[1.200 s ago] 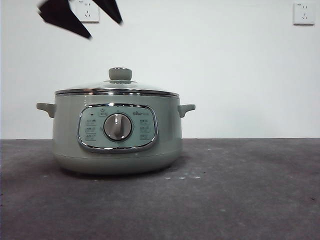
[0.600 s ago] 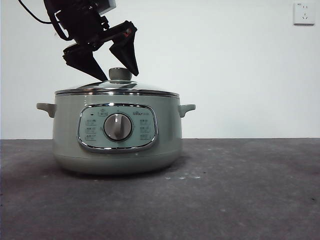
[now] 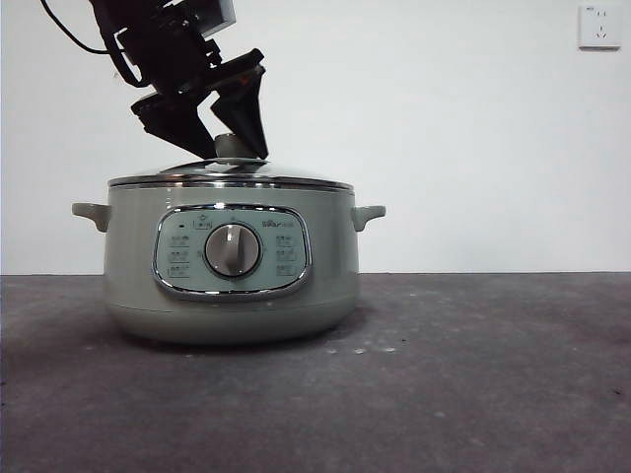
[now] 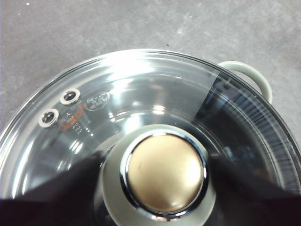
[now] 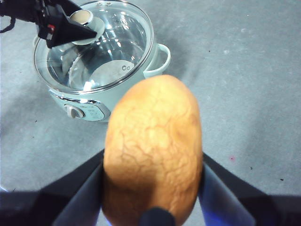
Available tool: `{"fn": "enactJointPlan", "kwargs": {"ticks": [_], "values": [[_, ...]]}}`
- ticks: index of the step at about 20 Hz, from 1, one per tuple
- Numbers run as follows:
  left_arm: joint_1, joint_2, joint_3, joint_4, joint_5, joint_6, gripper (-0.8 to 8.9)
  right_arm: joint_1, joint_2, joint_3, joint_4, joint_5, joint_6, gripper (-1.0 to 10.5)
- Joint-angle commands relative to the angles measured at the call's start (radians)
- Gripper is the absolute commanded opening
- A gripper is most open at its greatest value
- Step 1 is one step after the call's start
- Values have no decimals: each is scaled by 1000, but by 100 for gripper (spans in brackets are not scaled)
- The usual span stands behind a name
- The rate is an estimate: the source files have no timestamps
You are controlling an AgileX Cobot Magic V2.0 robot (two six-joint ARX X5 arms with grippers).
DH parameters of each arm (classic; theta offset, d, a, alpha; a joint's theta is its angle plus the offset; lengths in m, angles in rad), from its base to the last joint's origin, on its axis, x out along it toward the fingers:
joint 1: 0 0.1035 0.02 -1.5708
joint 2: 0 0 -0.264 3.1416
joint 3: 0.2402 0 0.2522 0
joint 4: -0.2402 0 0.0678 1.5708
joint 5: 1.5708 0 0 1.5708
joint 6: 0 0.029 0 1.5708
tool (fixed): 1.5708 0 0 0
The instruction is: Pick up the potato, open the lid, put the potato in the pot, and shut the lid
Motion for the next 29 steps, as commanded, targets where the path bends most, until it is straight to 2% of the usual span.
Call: {"fn": "enactJointPlan", "kwargs": {"ticks": [1, 6, 12, 22, 24, 29], "values": [[-3, 12, 1, -2, 3, -9, 132, 2, 1, -1, 3, 1, -8, -16], [-3, 11, 1, -13, 9, -18, -8, 2, 2, -1, 3, 1, -8, -16], [-3, -14, 3, -13, 9, -18, -8, 2, 3, -1, 3, 0, -8, -16], [8, -184, 16, -8, 9, -18, -8, 2, 31, -1, 19, 0, -11, -16], [18, -237, 16, -37, 8, -18, -8, 2, 46, -1, 49, -5, -12, -16], [94, -392, 16, -163, 1, -18, -8, 2, 113, -1, 159, -84, -9, -16]]}}
